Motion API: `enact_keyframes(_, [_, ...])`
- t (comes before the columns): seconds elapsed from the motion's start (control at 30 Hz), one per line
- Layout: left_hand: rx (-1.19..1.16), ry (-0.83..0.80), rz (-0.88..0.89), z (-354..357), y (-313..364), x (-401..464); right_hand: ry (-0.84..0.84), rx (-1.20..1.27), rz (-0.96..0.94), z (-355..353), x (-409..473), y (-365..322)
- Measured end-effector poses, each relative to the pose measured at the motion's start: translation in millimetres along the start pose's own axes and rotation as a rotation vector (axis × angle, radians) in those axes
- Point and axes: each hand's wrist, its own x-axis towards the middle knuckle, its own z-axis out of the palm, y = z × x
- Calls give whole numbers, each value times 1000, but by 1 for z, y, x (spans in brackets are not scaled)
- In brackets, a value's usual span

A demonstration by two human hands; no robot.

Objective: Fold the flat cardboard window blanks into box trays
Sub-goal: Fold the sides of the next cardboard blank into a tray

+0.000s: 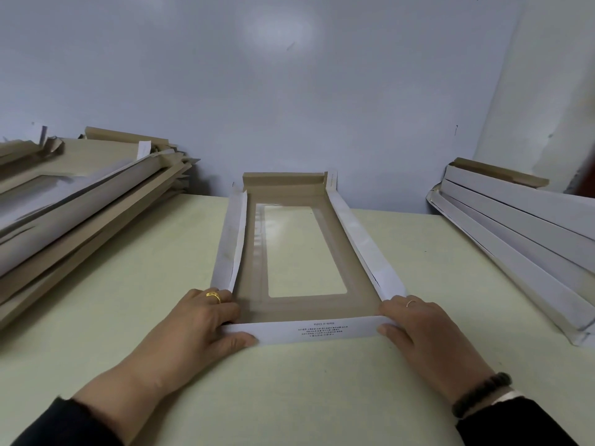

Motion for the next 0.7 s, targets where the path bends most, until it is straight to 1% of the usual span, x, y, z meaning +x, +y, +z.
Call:
enact_keyframes(0.17, [38,11,-48,1,2,-1,36,-24,-39,0,0,-2])
enact_keyframes(0.27, [63,35,-82,2,1,-1,34,-7,-12,2,-1,1])
enact_keyframes(0.43, [64,92,-62,2,3,-1,78,-46,-27,2,-1,-2])
enact_keyframes(0.47, [69,94,-59,3,3,-1,78,-49,-23,2,-1,-2])
enact_keyframes(0.53, [61,44,-78,1,1,0,79,-66,-20,3,-1,-2])
enact_keyframes(0.57, [62,22,-77,0,2,1,87,-77,-24,4,-1,-1])
enact_keyframes(0.67, [85,38,13,-2,4,3,133,-73,-45,4,-1,-1])
enact_keyframes(0.7, [77,20,17,-3,5,3,144,-70,-52,3,-1,-2])
